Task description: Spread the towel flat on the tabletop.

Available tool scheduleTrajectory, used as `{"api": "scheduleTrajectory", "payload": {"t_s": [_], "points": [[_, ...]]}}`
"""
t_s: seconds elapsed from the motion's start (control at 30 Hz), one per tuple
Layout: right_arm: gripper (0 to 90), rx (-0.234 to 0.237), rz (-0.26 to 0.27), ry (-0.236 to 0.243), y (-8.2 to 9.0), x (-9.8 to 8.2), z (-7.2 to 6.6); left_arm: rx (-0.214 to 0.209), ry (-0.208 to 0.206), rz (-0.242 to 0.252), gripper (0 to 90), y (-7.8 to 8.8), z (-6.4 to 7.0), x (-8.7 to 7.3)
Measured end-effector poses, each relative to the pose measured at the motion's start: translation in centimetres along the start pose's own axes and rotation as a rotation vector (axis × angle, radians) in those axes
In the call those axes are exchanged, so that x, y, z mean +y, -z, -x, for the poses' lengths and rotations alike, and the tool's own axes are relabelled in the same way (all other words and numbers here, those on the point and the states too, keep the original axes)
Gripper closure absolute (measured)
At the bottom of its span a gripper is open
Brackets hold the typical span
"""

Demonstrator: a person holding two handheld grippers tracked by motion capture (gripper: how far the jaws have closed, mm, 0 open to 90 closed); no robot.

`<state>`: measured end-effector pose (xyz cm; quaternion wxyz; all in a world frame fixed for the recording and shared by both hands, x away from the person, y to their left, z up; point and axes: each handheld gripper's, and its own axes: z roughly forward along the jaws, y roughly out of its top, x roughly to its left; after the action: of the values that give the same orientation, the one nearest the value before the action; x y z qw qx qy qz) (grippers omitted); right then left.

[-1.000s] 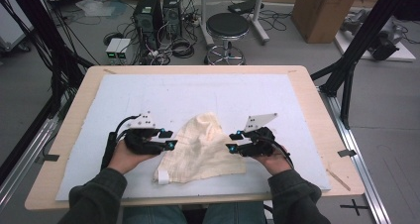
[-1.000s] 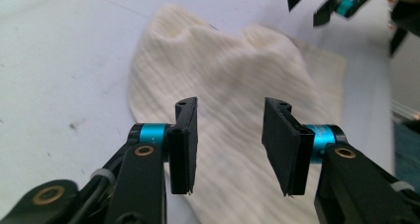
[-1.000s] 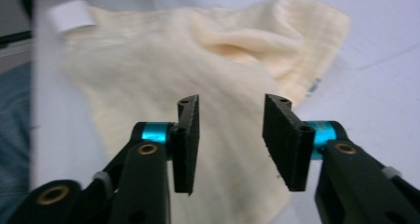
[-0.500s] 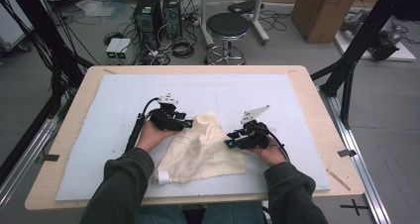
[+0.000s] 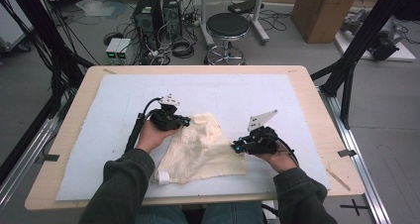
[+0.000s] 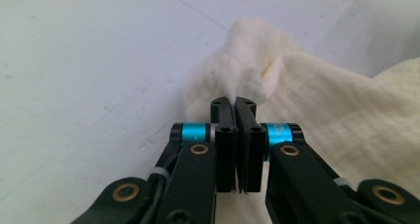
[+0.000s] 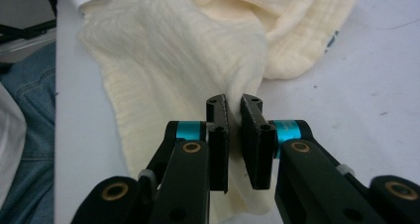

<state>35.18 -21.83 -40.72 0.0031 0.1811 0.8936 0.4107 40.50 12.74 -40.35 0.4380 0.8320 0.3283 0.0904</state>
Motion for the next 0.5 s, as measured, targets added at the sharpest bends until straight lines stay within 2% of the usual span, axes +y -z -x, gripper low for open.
{"api": "scheduleTrajectory", "payload": {"t_s": [0.13,0.2,0.27,0.37,0.43,0.5], "points": [[82.7,-0.030,0.015,0.029,1.9,0.5,-1.0,0.030,-0.006,0.018,87.2,2.9,0.3,0.0],[83.0,-0.036,0.030,0.037,2.8,0.7,-1.9,0.039,-0.007,0.027,87.2,4.2,0.5,-0.5],[83.1,-0.032,0.039,0.055,3.2,0.8,-3.0,0.043,-0.004,0.012,87.1,5.3,0.7,-1.3],[83.2,-0.018,0.021,0.081,3.0,0.6,-4.6,0.034,0.011,-0.009,87.1,6.4,1.0,-2.9],[83.3,-0.001,0.001,0.091,2.4,0.2,-5.5,0.029,0.003,-0.034,87.0,6.9,1.3,-3.9],[83.2,0.034,-0.019,0.081,1.5,-0.3,-6.3,0.019,0.000,-0.051,86.9,7.3,1.5,-4.9]]}}
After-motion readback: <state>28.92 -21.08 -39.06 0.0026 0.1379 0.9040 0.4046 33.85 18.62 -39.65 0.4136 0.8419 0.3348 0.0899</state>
